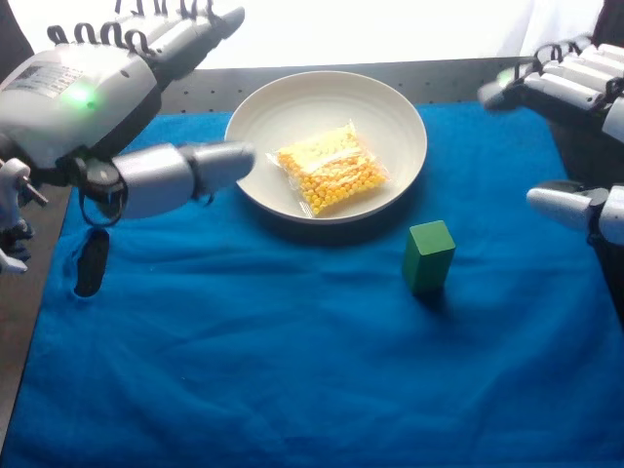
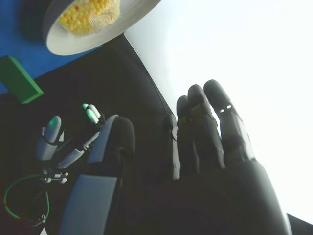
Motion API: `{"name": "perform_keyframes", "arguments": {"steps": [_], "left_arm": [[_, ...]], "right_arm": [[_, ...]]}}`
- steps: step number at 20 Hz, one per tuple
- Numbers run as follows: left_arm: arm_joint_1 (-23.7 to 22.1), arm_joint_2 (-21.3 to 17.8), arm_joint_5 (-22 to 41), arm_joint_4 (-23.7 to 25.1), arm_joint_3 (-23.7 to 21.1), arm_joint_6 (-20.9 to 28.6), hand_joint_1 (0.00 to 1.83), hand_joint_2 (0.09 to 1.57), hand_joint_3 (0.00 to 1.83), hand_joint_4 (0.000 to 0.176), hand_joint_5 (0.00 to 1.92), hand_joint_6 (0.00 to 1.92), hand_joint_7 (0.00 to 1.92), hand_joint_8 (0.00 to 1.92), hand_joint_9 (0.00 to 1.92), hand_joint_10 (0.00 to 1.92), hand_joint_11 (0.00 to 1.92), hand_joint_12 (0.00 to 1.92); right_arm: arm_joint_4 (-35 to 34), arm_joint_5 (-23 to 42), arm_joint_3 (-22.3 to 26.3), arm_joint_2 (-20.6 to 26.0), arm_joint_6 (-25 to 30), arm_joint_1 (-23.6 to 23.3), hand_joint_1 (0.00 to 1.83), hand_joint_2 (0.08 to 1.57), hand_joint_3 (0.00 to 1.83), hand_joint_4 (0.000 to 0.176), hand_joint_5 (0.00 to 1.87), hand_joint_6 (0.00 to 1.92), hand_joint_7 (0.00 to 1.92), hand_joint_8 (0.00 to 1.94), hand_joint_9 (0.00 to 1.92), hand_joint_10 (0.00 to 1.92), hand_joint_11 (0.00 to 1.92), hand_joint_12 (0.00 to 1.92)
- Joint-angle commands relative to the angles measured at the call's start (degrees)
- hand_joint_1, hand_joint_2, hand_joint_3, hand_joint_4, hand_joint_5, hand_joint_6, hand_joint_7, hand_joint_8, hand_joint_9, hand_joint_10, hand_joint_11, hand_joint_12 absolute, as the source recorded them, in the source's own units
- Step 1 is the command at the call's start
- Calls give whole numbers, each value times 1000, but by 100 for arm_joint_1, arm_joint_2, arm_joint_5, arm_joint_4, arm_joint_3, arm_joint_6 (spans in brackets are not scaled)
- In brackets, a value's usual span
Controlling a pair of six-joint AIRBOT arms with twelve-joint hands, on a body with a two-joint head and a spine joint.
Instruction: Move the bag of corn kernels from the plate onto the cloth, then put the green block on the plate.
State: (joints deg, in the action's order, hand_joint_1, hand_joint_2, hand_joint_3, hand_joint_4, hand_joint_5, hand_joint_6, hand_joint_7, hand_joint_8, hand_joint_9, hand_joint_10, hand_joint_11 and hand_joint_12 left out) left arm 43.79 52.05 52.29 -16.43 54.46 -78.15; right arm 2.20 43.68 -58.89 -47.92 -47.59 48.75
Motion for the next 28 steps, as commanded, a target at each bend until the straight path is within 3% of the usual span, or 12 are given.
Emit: {"name": "perform_keyframes", "arguments": {"steps": [1, 4, 7, 11, 13, 14, 15, 18, 20, 21, 25, 28], "left_arm": [[-58, 26, 731, 114, 17, 50, 195, 1357, 15, 24, 0, 0, 0, 0, 0, 0, 1, 231], [-117, 103, 725, 218, 35, 49, 181, 1374, 3, 42, 0, 0, 0, 0, 0, 0, 0, 228], [-187, 120, 584, 207, 82, 56, 228, 1369, 0, 34, 0, 0, 0, 0, 0, 0, 0, 402], [-984, 704, -708, 417, 713, 77, 472, 1318, 0, 42, 38, 5, 4, 0, 0, 0, 0, 822], [-1212, 1107, -1422, 425, 1123, 77, 505, 1316, 0, 12, 39, 3, 42, 6, 27, 12, 0, 853], [-1259, 1258, -1616, 424, 1271, 77, 405, 1339, 6, 30, 7, 0, 42, 4, 52, 27, 0, 971], [-1321, 1465, -1899, 389, 1481, 78, 510, 1318, 0, 7, 64, 24, 134, 30, 142, 78, 0, 1231], [-1415, 1899, -2460, 199, 1962, 78, 670, 1253, 0, 0, 130, 32, 201, 12, 177, 192, 0, 1380], [-1449, 2130, -2780, 194, 2198, 78, 654, 1267, 2, 22, 86, 7, 148, 0, 108, 210, 0, 1223], [-1463, 2210, -2877, 192, 2275, 78, 696, 1272, 2, 9, 88, 5, 119, 1, 80, 177, 0, 1084], [-1463, 2502, -3219, 105, 2567, 78, 720, 1284, 4, 8, 88, 0, 92, 0, 88, 44, 0, 930], [-1422, 2633, -3414, 75, 2705, 78, 757, 1248, 0, 0, 178, 21, 184, 16, 169, 59, 0, 1141]], "right_arm": [[-75, 722, 0, -13, -17, -60, 456, 1302, 53, 0, 0, 0, 0, 0, 0, 0, 0, 0], [-75, 842, 67, -16, -17, 34, 483, 1320, 33, 0, 0, 0, 0, 0, 0, 0, 0, 0], [-75, 925, 137, -12, -9, 67, 520, 1331, 22, 0, 0, 0, 0, 0, 0, 0, 0, 0], [-190, 1016, 160, -13, 7, 259, 573, 1313, 5, 0, 0, 0, 0, 0, 0, 0, 0, 0], [-228, 1043, 170, -16, 7, 300, 688, 1319, 5, 0, 0, 0, 0, 0, 0, 0, 0, 0], [-253, 1054, 167, -25, 7, 319, 698, 1354, 18, 0, 0, 0, 0, 0, 0, 0, 0, 0], [-302, 1084, 160, -40, 6, 354, 784, 1374, 22, 0, 0, 0, 0, 0, 0, 0, 0, 0], [-385, 1151, 157, -49, 6, 423, 808, 1406, 29, 0, 0, 0, 0, 0, 0, 0, 0, 0], [-416, 1153, 161, -53, 6, 462, 854, 1387, 16, 0, 0, 0, 0, 0, 0, 0, 0, 0], [-432, 1155, 162, -53, 6, 484, 873, 1386, 13, 0, 0, 0, 0, 0, 0, 0, 0, 0], [-452, 1178, 160, -79, 7, 505, 796, 1395, 11, 0, 0, 0, 0, 0, 0, 0, 0, 0], [-452, 1183, 158, -80, 7, 505, 748, 1408, 13, 0, 0, 0, 0, 0, 0, 0, 0, 0]]}}
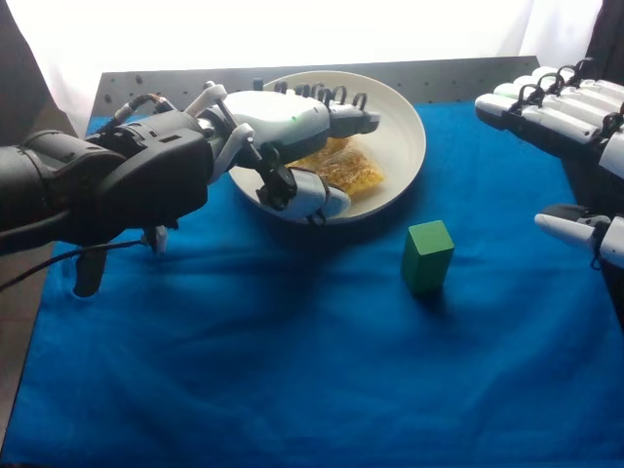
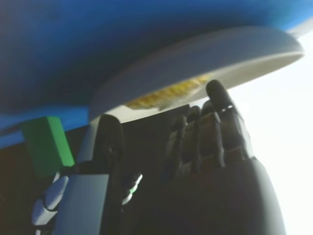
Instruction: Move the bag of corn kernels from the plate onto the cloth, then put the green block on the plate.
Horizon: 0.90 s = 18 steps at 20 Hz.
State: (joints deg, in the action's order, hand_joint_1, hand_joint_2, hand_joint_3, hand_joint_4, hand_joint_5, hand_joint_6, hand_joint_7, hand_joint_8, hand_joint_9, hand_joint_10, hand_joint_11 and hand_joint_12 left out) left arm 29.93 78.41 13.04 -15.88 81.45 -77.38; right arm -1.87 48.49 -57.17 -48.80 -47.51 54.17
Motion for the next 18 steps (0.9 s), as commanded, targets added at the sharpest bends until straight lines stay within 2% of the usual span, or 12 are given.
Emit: {"name": "perform_keyframes", "arguments": {"steps": [1, 2, 4, 5, 6, 7, 10, 13, 15, 16, 17, 18], "left_arm": [[-4, 25, 480, -39, 49, 2, 800, 1249, 0, 0, 258, 45, 265, 38, 229, 100, 0, 1216], [27, 49, 438, -93, 94, 2, 846, 1246, 1, 0, 313, 38, 319, 25, 211, 263, 0, 1291], [63, 74, 373, -104, 139, -1, 1019, 1234, 1, 0, 398, 54, 401, 52, 193, 761, 21, 1651], [71, 74, 372, -138, 139, -46, 1128, 1216, 0, 0, 384, 52, 423, 68, 199, 858, 71, 1676], [71, 74, 374, -211, 136, -145, 1147, 1210, 0, 0, 375, 50, 417, 71, 187, 895, 76, 1690], [73, 74, 373, -224, 138, -168, 1117, 1212, 0, 0, 401, 60, 431, 102, 181, 1065, 101, 1745], [126, 45, 433, -361, 114, -233, 1126, 1224, 1, 0, 477, 226, 287, 696, 297, 1185, 279, 1693], [152, -106, 574, -393, -28, -290, 1069, 1255, 0, 0, 344, 587, 269, 774, 310, 1154, 284, 1660], [151, -117, 633, -405, -36, -290, 1175, 1240, 0, 0, 347, 719, 188, 1130, 349, 1542, 424, 1864], [147, -138, 694, -405, -65, -292, 1172, 1236, 0, 0, 350, 751, 184, 1208, 385, 1631, 484, 1901], [132, -190, 774, -405, -122, -292, 1171, 1228, 0, 0, 357, 768, 204, 1209, 427, 1631, 538, 1872], [110, -233, 831, -395, -168, -294, 1176, 1227, 0, 0, 333, 822, 215, 1183, 436, 1596, 539, 1835]], "right_arm": [[-46, 702, -15, 8, -2, -37, 750, 1408, 12, 0, 0, 0, 0, 0, 0, 0, 0, 0], [-46, 702, -16, 3, -2, -36, 775, 1399, 7, 0, 0, 0, 0, 0, 0, 0, 0, 0], [-48, 702, -21, -4, 0, -32, 783, 1396, 5, 0, 0, 0, 0, 0, 0, 0, 0, 0], [-53, 702, -28, -9, 12, -27, 775, 1390, 2, 0, 0, 0, 0, 0, 0, 0, 0, 0], [-54, 702, -35, -15, 27, -21, 771, 1388, 1, 0, 0, 0, 0, 0, 0, 0, 0, 0], [-55, 702, -40, -25, 50, -11, 736, 1399, 6, 0, 0, 0, 0, 0, 0, 0, 0, 0], [-50, 701, -42, -70, 114, 17, 657, 1423, 16, 0, 0, 0, 0, 0, 0, 0, 0, 0], [-27, 701, -40, -114, 185, 45, 784, 1392, 0, 2, 0, 0, 0, 0, 0, 0, 0, 0], [-27, 701, -42, -139, 186, 74, 758, 1409, 8, 0, 0, 0, 0, 0, 0, 0, 0, 0], [-27, 701, -42, -141, 186, 78, 773, 1413, 8, 17, 0, 0, 0, 0, 0, 0, 0, 0], [-27, 701, -42, -141, 186, 79, 775, 1419, 11, 0, 0, 0, 0, 0, 0, 0, 0, 0], [-27, 702, -42, -141, 189, 79, 790, 1416, 8, 0, 0, 0, 0, 0, 0, 0, 0, 0]]}}
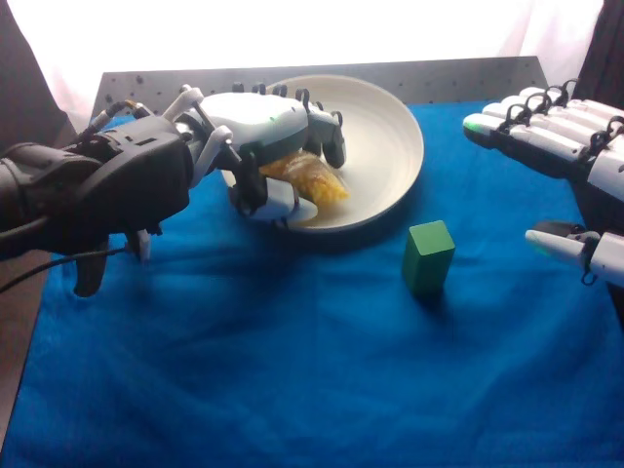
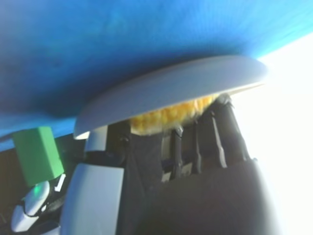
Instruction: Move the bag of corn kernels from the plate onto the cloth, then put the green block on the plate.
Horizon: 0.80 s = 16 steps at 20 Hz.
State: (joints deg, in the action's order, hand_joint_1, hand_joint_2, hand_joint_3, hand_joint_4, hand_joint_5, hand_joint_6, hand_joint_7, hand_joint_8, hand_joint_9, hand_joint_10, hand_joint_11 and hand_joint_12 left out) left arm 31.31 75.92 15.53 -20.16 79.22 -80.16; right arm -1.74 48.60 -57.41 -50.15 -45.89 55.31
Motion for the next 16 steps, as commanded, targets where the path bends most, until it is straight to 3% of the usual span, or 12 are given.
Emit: {"name": "perform_keyframes", "arguments": {"steps": [1, 4, 6, 8, 9, 11, 12, 13, 14, 15, 16], "left_arm": [[-73, -75, 717, 100, -48, -18, 1179, 1245, 2, 0, 297, 882, 202, 1227, 427, 1621, 526, 1842], [-206, -371, 1151, 285, -376, -18, 1208, 1265, 5, 0, 267, 886, 180, 1208, 382, 1610, 467, 1835], [-258, -591, 1502, 456, -644, 4, 1195, 1253, 0, 0, 259, 994, 186, 1314, 341, 1684, 436, 1912], [-277, -828, 1905, 775, -926, 222, 1269, 1241, 0, 0, 176, 1147, 150, 1275, 247, 1677, 370, 1921], [-277, -988, 2141, 1015, -1099, 442, 1188, 1258, 5, 0, 150, 1250, 94, 1333, 224, 1724, 383, 1921], [-111, -1367, 2517, 1328, -1508, 659, 1154, 1275, 8, 0, 124, 1339, 122, 1469, 374, 1832, 574, 1921], [67, -1579, 2724, 1370, -1728, 668, 1149, 1279, 7, 0, 160, 1288, 151, 1412, 291, 1745, 427, 1921], [308, -1807, 2992, 1410, -2000, 689, 1191, 1268, 1, 0, 153, 957, 193, 1219, 275, 1723, 366, 1921], [799, -2132, 3377, 1446, -2359, 887, 1224, 1343, 5, 0, 254, 986, 438, 1626, 312, 1828, 406, 1921], [975, -2217, 3501, 1510, -2443, 1079, 1224, 1343, 5, 0, 254, 986, 438, 1626, 312, 1828, 406, 1921], [1152, -2281, 3615, 1520, -2524, 1228, 1073, 1403, 6, 0, 393, 1498, 492, 1834, 292, 1902, 409, 1921]], "right_arm": [[-40, 691, -18, -6, 34, -35, 823, 1404, 2, 0, 0, 0, 0, 0, 0, 0, 0, 0], [-40, 690, -17, -6, 43, -21, 763, 1423, 10, 0, 0, 0, 0, 0, 0, 0, 0, 0], [-41, 690, -16, -4, 61, -2, 793, 1419, 7, 15, 0, 0, 0, 0, 0, 0, 0, 0], [-42, 690, -17, -2, 73, 12, 836, 1414, 3, 0, 0, 0, 0, 0, 0, 0, 0, 0], [-43, 691, -16, -2, 81, 14, 824, 1417, 4, 0, 0, 0, 0, 0, 0, 0, 0, 0], [-43, 691, -15, -2, 88, 14, 799, 1421, 5, 0, 0, 0, 0, 0, 0, 0, 0, 0], [-43, 691, -14, -2, 89, 14, 819, 1416, 2, 0, 0, 0, 0, 0, 0, 0, 0, 0], [-45, 693, -13, -2, 104, 14, 830, 1408, 0, 0, 0, 0, 0, 0, 0, 0, 0, 0], [-45, 693, -11, -2, 130, 14, 823, 1404, 0, 0, 0, 0, 0, 0, 0, 0, 0, 0], [-45, 693, -7, -2, 145, 14, 823, 1404, 0, 0, 0, 0, 0, 0, 0, 0, 0, 0], [-45, 694, 1, -2, 152, 14, 810, 1409, 0, 0, 0, 0, 0, 0, 0, 0, 0, 0]]}}
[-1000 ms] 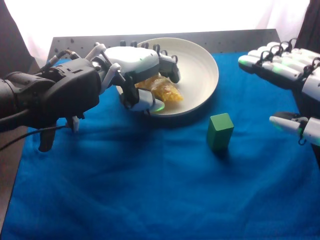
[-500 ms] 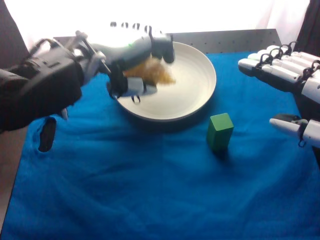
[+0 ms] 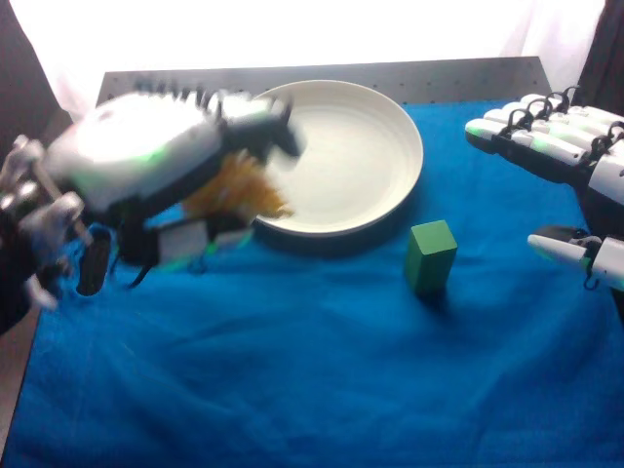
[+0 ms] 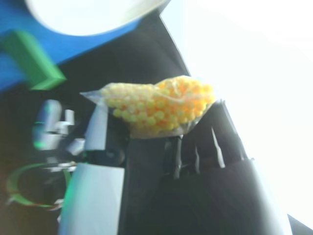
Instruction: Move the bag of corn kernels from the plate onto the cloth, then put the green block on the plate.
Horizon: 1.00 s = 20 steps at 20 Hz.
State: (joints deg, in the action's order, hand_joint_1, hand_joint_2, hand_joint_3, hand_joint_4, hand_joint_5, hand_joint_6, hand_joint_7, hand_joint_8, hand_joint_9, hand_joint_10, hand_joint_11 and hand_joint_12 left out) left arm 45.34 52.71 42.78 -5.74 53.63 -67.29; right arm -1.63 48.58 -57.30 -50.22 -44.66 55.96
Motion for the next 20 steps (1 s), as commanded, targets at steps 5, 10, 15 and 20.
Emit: {"name": "perform_keyframes", "arguments": {"steps": [5, 10, 15, 20], "left_arm": [[550, 94, 1143, -121, -136, 359, 1006, 1389, 0, 0, 270, 614, 120, 1312, 174, 1641, 238, 1918], [843, 41, 1386, -375, -201, 408, 522, 1184, 0, 59, 48, 118, 7, 16, 0, 41, 0, 409], [1201, -155, 2010, -697, -365, 416, 331, 1009, 0, 156, 0, 0, 0, 0, 0, 0, 0, 0], [1321, -204, 2548, -1196, -343, 280, 302, 1162, 19, 139, 0, 0, 0, 0, 0, 0, 6, 10]], "right_arm": [[-48, 700, 4, 5, 53, -50, 560, 1447, 15, 0, 0, 0, 0, 0, 0, 0, 0, 0], [64, 705, -22, 4, 156, -51, 712, 1424, 0, 0, 0, 0, 0, 0, 0, 0, 0, 0], [273, 745, -99, 0, 416, -52, 605, 1369, 0, 0, 0, 0, 0, 0, 0, 0, 5, 2], [587, 744, -408, -341, 967, -64, 725, 1294, 0, 0, 0, 0, 0, 0, 0, 0, 0, 0]]}}
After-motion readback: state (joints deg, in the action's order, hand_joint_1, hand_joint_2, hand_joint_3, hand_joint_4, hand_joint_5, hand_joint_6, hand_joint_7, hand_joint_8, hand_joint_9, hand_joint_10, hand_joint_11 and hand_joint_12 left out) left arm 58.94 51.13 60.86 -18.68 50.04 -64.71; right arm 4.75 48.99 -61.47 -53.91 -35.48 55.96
